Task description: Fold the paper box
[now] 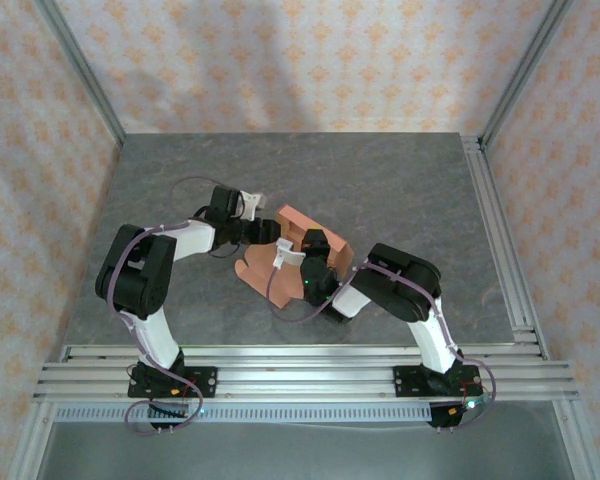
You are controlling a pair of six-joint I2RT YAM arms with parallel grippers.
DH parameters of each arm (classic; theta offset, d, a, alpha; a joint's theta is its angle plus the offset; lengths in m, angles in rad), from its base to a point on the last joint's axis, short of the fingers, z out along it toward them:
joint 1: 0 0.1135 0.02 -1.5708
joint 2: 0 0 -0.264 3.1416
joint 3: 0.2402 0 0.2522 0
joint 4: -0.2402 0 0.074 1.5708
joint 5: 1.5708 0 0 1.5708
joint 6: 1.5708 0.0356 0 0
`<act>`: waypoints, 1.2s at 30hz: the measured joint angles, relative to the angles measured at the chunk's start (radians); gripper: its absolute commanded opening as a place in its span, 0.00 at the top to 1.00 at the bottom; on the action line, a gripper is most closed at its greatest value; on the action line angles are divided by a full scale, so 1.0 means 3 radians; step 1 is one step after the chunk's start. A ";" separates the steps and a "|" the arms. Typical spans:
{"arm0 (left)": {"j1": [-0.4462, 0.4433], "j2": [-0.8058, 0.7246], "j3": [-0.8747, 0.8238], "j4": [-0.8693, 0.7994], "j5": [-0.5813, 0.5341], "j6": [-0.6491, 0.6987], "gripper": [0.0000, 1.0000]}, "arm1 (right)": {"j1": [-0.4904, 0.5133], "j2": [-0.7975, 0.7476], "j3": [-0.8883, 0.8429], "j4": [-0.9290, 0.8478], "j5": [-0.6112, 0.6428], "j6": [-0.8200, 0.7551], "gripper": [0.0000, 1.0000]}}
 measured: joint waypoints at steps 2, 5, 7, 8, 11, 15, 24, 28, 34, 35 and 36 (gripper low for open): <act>-0.0029 0.0000 0.0015 -0.0019 -0.0053 0.0024 0.48 | 0.0000 0.0000 0.0001 -0.0003 0.0000 0.0003 1.00; -0.0118 -0.0001 0.0053 -0.0041 -0.0214 0.0130 0.51 | 0.0000 0.0000 0.0001 -0.0013 0.0011 0.0013 1.00; -0.0189 -0.0001 0.0056 -0.0052 -0.0347 0.0211 0.53 | 0.0000 -0.0001 0.0001 -0.0014 0.0015 0.0024 1.00; -0.0212 -0.0003 0.0056 -0.0053 -0.0404 0.0243 0.56 | 0.0000 -0.0001 0.0003 -0.0014 0.0022 0.0024 1.00; -0.0243 -0.0010 0.0056 -0.0055 -0.0538 0.0329 0.62 | 0.0000 -0.0014 0.0003 -0.0032 0.0023 0.0027 1.00; -0.0251 -0.0010 0.0056 -0.0056 -0.0603 0.0352 0.63 | 0.0001 -0.0039 0.0003 -0.0081 0.0019 0.0041 1.00; -0.0270 -0.0018 0.0043 -0.0056 -0.0721 0.0430 0.71 | 0.0001 -0.0164 -0.0001 -0.0342 -0.0024 0.0178 1.00; -0.0291 -0.0020 0.0042 -0.0056 -0.0771 0.0450 0.80 | 0.0001 -0.0240 -0.0001 -0.0515 -0.0056 0.0281 1.00; -0.0313 -0.0047 0.0008 -0.0053 -0.0844 0.0523 0.83 | 0.0001 -0.0341 -0.0005 -0.0721 -0.0088 0.0393 1.00; -0.0313 -0.0053 0.0003 -0.0053 -0.0853 0.0521 0.83 | 0.0001 -0.0346 -0.0005 -0.0739 -0.0094 0.0412 1.00; -0.0313 -0.0062 -0.0006 -0.0053 -0.0853 0.0523 0.84 | 0.0001 -0.0350 -0.0005 -0.0748 -0.0099 0.0416 1.00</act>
